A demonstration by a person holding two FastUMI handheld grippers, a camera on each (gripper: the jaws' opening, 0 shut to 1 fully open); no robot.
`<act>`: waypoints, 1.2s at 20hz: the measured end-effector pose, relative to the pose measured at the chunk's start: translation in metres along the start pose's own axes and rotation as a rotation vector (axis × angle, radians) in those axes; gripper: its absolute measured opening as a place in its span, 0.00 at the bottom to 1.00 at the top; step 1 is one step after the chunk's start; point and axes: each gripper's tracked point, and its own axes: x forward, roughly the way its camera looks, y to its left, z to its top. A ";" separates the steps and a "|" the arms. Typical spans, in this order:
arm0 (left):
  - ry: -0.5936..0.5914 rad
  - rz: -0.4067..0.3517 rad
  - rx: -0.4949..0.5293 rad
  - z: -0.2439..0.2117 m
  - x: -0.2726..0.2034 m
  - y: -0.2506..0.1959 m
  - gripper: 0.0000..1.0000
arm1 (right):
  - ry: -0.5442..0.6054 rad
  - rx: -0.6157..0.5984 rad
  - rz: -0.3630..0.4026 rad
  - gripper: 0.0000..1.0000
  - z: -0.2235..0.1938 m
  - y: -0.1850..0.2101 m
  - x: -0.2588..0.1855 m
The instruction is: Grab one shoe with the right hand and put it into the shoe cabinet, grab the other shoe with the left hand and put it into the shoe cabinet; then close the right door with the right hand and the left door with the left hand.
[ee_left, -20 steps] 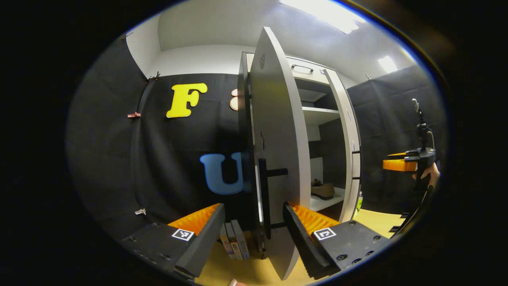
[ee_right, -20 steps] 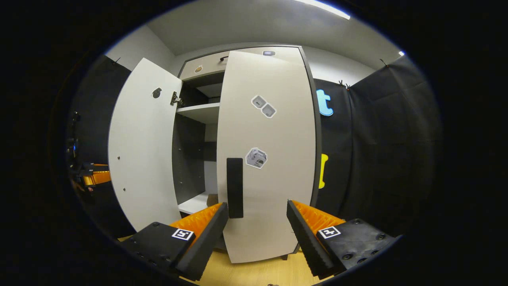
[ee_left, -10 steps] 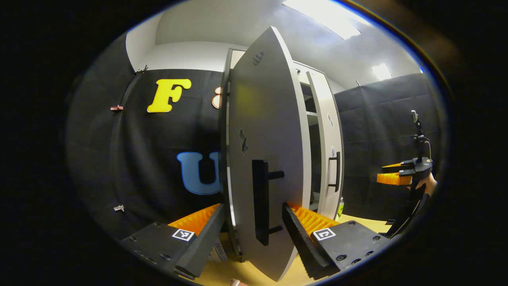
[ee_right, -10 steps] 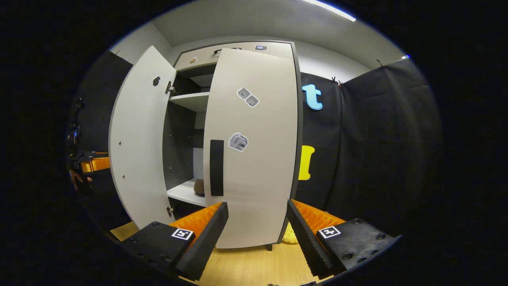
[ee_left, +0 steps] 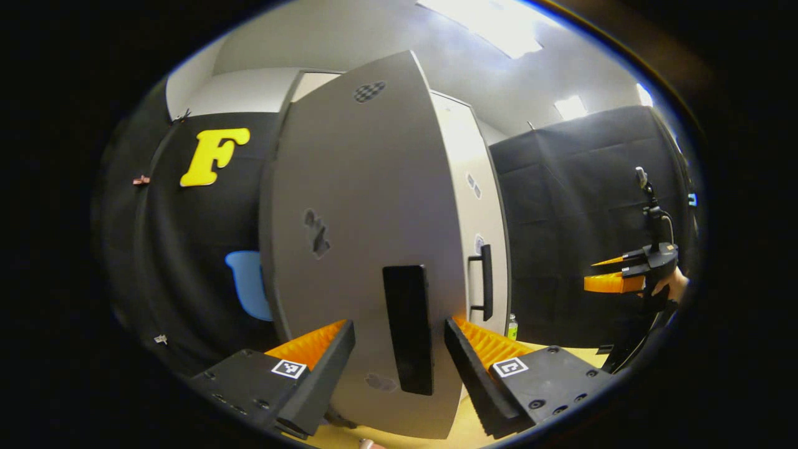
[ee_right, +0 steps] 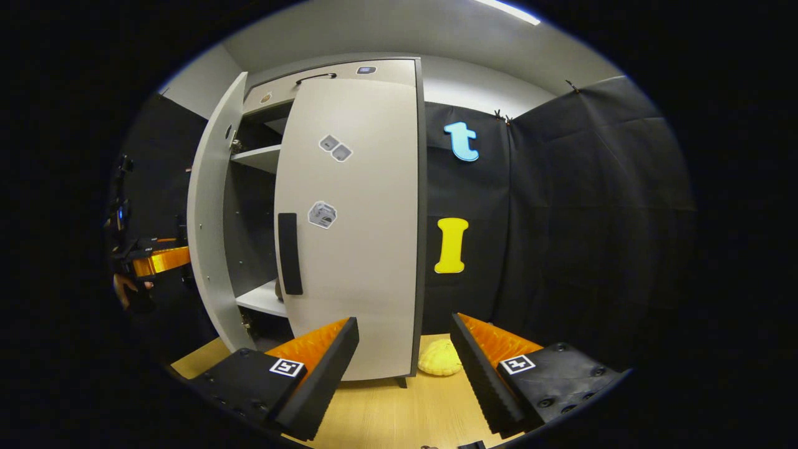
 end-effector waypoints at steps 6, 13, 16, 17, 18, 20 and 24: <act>-0.021 0.033 -0.144 -0.005 0.051 -0.009 0.93 | 0.023 0.000 -0.071 0.98 -0.006 -0.055 -0.013; -0.032 0.091 -0.125 -0.003 0.086 -0.009 0.93 | 0.046 0.015 -0.048 0.98 -0.012 -0.066 -0.008; -0.042 0.119 -0.159 -0.002 0.088 -0.009 0.93 | 0.052 0.023 -0.002 0.98 -0.012 -0.058 -0.003; -0.044 0.134 -0.163 -0.001 0.086 -0.008 0.93 | 0.048 0.028 0.018 0.98 -0.010 -0.052 0.000; -0.043 0.148 -0.158 0.002 0.078 -0.008 0.93 | 0.042 0.030 0.037 0.98 -0.007 -0.046 0.003; -0.042 0.166 -0.134 0.007 0.060 -0.008 0.93 | 0.028 0.030 0.079 0.98 -0.002 -0.035 0.008; -0.028 0.232 -0.098 0.014 -0.002 -0.004 0.97 | 0.024 0.043 0.159 0.98 0.000 -0.010 0.018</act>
